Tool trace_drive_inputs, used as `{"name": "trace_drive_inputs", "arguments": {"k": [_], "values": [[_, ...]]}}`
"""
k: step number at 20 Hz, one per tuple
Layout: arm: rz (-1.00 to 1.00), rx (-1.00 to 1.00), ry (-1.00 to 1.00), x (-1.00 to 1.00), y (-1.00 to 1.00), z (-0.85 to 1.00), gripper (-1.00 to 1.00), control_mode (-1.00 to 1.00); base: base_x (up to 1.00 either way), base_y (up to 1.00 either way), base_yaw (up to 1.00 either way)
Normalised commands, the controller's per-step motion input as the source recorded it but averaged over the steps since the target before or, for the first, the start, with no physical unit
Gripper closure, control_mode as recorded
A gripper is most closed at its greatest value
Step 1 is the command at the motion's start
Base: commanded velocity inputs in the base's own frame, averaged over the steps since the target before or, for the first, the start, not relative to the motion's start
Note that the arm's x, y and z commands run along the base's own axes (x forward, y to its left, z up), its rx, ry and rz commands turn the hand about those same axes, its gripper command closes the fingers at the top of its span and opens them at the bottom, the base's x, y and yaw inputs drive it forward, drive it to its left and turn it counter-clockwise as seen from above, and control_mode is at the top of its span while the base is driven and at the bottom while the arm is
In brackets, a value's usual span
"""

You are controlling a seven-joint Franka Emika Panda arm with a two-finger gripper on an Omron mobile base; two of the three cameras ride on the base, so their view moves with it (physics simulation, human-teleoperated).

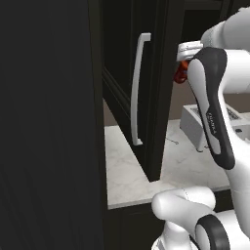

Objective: Pick the condiment bottle and condiment bottle from the counter and place them in the cabinet.

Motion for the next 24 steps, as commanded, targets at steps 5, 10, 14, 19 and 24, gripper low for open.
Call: {"name": "trace_drive_inputs", "arguments": {"k": [5, 10, 14, 19, 24], "values": [[0.00, 0.00, 0.00, 0.39, 0.00, 0.00, 1.00, -1.00, 0.00, 0.00, 0.00], [0.00, 0.00, 0.01, 0.35, 0.00, 0.00, 1.00, -1.00, 0.00, 0.00, 0.00], [0.00, 0.00, 0.06, 0.33, 0.00, -0.02, 1.00, -1.00, 0.00, 0.00, 0.00], [0.00, 0.00, 0.06, 0.26, 0.00, -0.08, 1.00, -1.00, 0.00, 0.00, 0.00], [0.00, 0.00, 0.04, 0.18, 0.00, -0.14, 1.00, -1.00, 0.00, 0.00, 0.00]]}}
